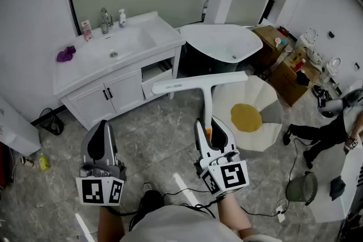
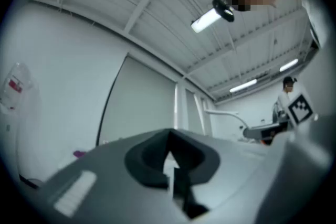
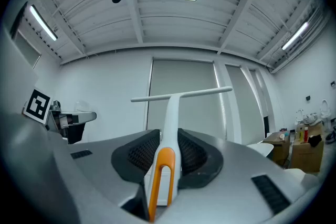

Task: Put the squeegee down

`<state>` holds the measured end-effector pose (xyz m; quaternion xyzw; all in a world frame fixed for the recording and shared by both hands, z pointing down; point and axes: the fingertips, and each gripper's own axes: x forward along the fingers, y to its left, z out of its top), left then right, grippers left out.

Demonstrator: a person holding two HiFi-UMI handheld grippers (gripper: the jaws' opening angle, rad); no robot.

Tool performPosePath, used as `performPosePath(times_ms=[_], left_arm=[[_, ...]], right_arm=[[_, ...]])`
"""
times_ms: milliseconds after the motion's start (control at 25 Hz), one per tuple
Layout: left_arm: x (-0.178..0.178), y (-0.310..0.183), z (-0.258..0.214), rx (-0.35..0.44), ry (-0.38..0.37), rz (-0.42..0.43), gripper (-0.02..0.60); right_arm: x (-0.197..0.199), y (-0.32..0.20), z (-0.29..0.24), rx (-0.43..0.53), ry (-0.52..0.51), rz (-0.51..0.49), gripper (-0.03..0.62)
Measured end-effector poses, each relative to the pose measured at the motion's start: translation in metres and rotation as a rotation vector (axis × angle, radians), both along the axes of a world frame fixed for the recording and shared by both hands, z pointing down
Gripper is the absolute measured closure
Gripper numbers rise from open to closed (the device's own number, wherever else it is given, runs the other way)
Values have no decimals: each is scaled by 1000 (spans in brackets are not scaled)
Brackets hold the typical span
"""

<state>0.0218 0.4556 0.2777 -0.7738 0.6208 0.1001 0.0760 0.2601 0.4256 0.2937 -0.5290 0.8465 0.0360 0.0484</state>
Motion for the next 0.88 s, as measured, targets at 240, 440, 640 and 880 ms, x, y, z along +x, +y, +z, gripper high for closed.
performPosePath(times_ms=[240, 440, 640, 880], left_arm=[[8, 8, -2, 1, 1, 11, 577], [2, 6, -1, 1, 2, 17, 577], [-16, -8, -2, 10, 2, 17, 577], [-46, -36, -5, 22, 1, 30, 577]], right_arm=[[4, 10, -2, 2, 1, 1, 490], [-2, 9, -1, 3, 3, 8, 490], [-15, -5, 0, -1, -9, 35, 490], [-38, -30, -2, 5, -46, 61, 490]])
